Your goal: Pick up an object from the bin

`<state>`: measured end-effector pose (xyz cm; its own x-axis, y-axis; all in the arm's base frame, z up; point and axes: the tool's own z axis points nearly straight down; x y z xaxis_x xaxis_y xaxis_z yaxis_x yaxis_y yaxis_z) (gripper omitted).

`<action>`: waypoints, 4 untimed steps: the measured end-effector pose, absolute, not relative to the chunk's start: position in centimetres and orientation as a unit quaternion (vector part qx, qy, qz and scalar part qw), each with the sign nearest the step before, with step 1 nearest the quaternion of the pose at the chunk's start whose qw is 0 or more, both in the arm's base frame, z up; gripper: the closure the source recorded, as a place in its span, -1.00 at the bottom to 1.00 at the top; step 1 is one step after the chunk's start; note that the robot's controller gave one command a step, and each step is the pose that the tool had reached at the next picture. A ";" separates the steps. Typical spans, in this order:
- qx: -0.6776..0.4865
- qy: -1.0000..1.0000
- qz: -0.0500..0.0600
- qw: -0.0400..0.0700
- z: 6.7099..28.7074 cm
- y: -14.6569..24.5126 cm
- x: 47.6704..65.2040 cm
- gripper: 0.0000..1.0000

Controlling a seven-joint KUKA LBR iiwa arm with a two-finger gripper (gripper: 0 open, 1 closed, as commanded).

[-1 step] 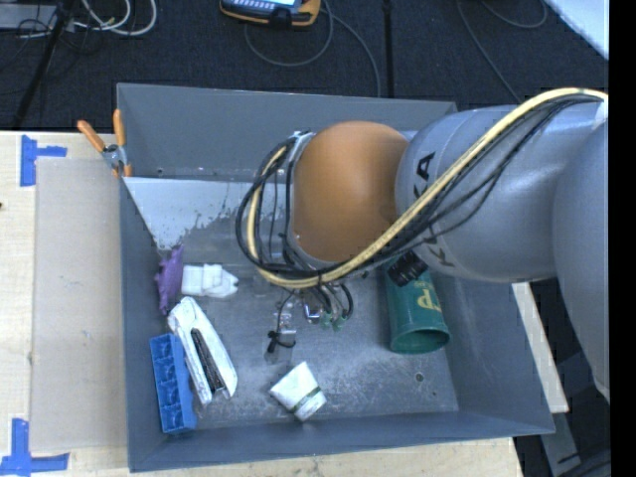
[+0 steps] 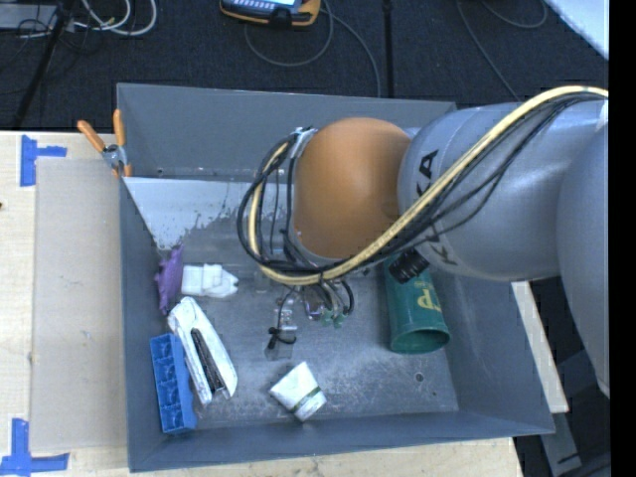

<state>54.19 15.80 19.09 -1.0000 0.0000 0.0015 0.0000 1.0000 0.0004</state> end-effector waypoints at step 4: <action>0.008 -1.000 0.000 0.003 8.0 7.6 48.0 1.00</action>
Offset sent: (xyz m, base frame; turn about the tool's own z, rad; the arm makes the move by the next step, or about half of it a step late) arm -0.0113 -0.0586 -0.1070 -0.2056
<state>48.01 7.65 7.95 -0.9999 -0.0157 0.0051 -0.0157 0.9999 -0.0002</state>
